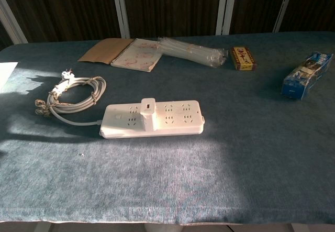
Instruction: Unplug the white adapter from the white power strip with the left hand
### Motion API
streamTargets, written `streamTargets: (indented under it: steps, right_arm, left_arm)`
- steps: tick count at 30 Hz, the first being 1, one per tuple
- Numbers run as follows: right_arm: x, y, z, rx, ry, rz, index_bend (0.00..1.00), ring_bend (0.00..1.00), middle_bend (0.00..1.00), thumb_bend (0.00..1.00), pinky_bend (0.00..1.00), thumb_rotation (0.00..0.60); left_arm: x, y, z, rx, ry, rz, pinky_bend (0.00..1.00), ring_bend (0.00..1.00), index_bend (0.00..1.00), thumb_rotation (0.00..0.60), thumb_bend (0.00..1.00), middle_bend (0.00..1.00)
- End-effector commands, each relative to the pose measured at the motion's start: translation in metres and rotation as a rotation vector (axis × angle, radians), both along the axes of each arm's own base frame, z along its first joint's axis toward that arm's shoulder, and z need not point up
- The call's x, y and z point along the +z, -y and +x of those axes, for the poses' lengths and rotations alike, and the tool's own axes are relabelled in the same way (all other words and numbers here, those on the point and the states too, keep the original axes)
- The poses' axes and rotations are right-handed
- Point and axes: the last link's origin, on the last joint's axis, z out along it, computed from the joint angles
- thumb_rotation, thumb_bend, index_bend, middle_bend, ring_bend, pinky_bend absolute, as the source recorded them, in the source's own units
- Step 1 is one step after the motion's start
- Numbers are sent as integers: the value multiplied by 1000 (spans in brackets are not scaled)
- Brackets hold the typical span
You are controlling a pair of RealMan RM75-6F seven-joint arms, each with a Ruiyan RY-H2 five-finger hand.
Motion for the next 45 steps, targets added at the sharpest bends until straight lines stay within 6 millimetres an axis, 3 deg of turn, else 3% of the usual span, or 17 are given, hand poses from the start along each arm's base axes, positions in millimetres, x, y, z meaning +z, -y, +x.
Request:
streamTargets:
  steps: [1,10,12,15,25,30,39,45]
  right_arm:
    - [-1,0,0,-7,3,3,0,0,0,204,0,600]
    - [-1,-2,4,8,30,-7,0,0,0,204,0,600]
    - [-5,2,7,15,30,21,0,0,0,204,0,600]
    - [-6,7,10,16,34,25,0,0,0,204,0,600]
    - [-7,11,5,2,37,22,0,0,0,203,0,600]
    - [-10,11,3,-13,43,36,0,0,0,199,0,600]
    - [-6,11,1,-17,28,-4,0,0,0,189,0,600]
    - [-5,12,0,-22,30,-6,0,0,0,189,0,600]
  left_arm:
    - [-4,-1,4,-32,25,18,103,0,0,600,392,0]
    - [-41,-7,24,-167,153,-46,104,0,0,600,368,0]
    - [-79,-14,57,-259,234,-137,105,0,0,600,364,0]
    - [-105,-23,77,-273,217,-180,105,0,0,600,365,0]
    - [-163,-55,139,-308,153,-244,103,0,0,600,367,0]
    - [-184,-71,165,-323,86,-190,101,0,0,600,366,0]
    - [-224,-89,184,-293,51,-184,101,0,0,600,363,0]
    - [-240,-95,187,-246,15,-158,101,0,0,600,363,0]
